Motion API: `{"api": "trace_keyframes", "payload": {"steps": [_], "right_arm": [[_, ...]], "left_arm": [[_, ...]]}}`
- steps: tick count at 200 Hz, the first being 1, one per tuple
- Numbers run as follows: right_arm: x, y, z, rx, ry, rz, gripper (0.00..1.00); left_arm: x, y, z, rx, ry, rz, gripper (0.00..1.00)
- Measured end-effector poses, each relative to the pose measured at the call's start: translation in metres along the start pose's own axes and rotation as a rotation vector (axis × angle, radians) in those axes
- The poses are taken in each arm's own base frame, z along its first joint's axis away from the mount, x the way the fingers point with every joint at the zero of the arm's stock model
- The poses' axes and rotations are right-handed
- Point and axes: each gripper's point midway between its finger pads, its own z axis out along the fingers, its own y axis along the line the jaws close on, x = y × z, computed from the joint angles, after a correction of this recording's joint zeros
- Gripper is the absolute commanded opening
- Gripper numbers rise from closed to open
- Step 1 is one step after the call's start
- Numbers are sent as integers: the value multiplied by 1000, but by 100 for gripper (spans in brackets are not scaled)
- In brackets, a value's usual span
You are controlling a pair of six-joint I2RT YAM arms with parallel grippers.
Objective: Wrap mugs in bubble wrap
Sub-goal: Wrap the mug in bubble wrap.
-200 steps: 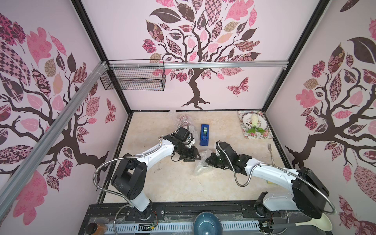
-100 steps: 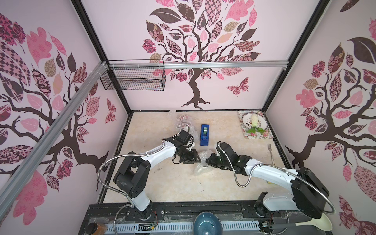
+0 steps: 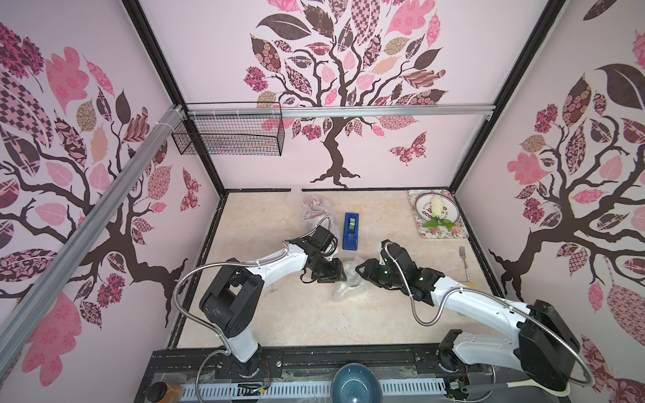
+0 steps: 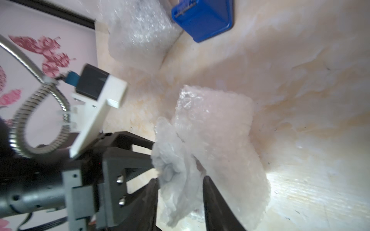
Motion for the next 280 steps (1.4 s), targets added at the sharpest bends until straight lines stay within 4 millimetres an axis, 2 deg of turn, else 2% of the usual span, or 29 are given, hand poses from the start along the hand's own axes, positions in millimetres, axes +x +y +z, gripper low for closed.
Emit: {"api": "trace_keyframes", "payload": {"steps": [49, 75, 95, 147, 165, 173, 206, 280], "right_arm": [[-13, 6, -13, 42, -32, -13, 48], [-17, 12, -8, 65, -16, -40, 46], [-13, 7, -2, 97, 9, -60, 44], [-6, 0, 8, 154, 74, -110, 26], [-3, -6, 14, 179, 98, -118, 5], [0, -12, 16, 201, 113, -122, 0], [6, -30, 16, 294, 146, -106, 0], [7, -35, 14, 314, 150, -97, 0]], "left_arm": [[0, -1, 2, 1, 1, 5, 47], [0, -1, 2, 2, 1, 6, 47], [0, -2, 2, 3, 2, 8, 47], [1, -3, 3, 7, 4, 10, 46], [1, -3, 3, 6, 4, 10, 46], [1, -3, 3, 6, 4, 10, 46], [1, -3, 3, 6, 3, 11, 44], [-1, -3, 6, 2, 5, 3, 42]]}}
